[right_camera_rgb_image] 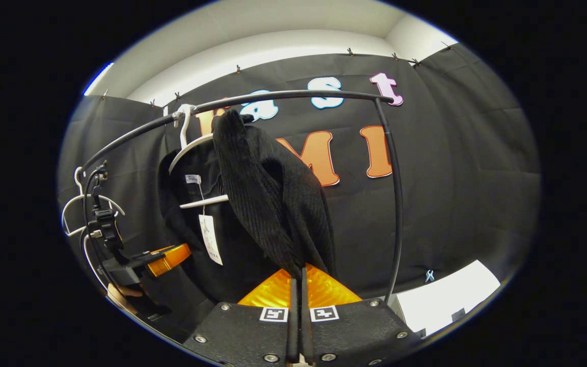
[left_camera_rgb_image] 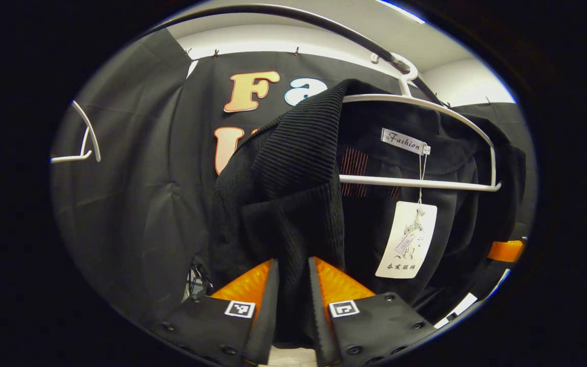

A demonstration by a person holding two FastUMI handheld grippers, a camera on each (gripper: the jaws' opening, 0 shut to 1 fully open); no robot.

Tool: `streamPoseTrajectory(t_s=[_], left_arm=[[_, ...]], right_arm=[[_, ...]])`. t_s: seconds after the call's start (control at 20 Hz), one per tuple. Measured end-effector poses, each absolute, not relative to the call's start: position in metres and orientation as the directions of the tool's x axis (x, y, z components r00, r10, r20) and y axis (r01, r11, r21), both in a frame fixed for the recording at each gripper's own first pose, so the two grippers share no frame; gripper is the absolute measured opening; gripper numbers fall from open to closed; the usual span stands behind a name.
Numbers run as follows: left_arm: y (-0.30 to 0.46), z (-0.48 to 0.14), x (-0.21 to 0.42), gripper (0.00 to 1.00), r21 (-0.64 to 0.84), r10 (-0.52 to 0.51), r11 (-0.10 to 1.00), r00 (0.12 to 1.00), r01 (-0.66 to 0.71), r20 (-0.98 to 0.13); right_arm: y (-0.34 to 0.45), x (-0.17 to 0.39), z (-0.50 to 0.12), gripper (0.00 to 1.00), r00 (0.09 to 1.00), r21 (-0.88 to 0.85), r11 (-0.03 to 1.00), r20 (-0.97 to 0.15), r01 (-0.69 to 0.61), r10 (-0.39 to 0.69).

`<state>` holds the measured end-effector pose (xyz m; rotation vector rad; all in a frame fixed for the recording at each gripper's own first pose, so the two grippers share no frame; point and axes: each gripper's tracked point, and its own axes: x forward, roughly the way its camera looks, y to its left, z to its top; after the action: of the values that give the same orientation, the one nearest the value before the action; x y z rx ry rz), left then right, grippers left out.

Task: Grasp the clothes on the hanger with both hands and then place them into the laundry hamper below.

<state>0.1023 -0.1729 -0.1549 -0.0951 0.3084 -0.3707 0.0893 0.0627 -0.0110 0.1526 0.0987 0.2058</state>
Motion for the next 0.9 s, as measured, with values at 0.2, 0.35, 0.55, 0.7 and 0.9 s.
streamPoseTrajectory(t_s=[0.2,0.35,0.55,0.7,0.9], left_arm=[[-0.166,-0.156,0.102,0.08,-0.156,-0.359,0.932,0.882,0.326,-0.306],[-0.166,-0.149,0.102,0.07,-0.162,-0.398,0.917,0.866,0.364,-0.304],[-0.157,-0.131,0.1,0.07,-0.074,-0.391,0.919,0.873,0.387,-0.293],[-0.153,-0.118,0.097,0.1,-0.054,-0.382,0.922,0.878,0.384,-0.289],[-0.14,-0.121,0.097,0.07,-0.074,-0.376,0.925,0.878,0.372,-0.295]], right_arm=[[0.059,0.084,0.0,0.01,0.976,0.154,0.968,-0.061,-0.199,0.21],[0.047,0.082,0.014,0.01,0.981,0.167,0.969,-0.039,-0.181,0.19],[0.02,0.091,0.038,0.07,0.99,0.207,0.969,0.001,-0.135,0.138],[0.0,0.095,0.05,0.0,0.995,0.214,0.972,0.024,-0.099,0.096],[-0.028,0.105,0.061,0.0,0.997,0.214,0.974,0.046,-0.07,0.061]])
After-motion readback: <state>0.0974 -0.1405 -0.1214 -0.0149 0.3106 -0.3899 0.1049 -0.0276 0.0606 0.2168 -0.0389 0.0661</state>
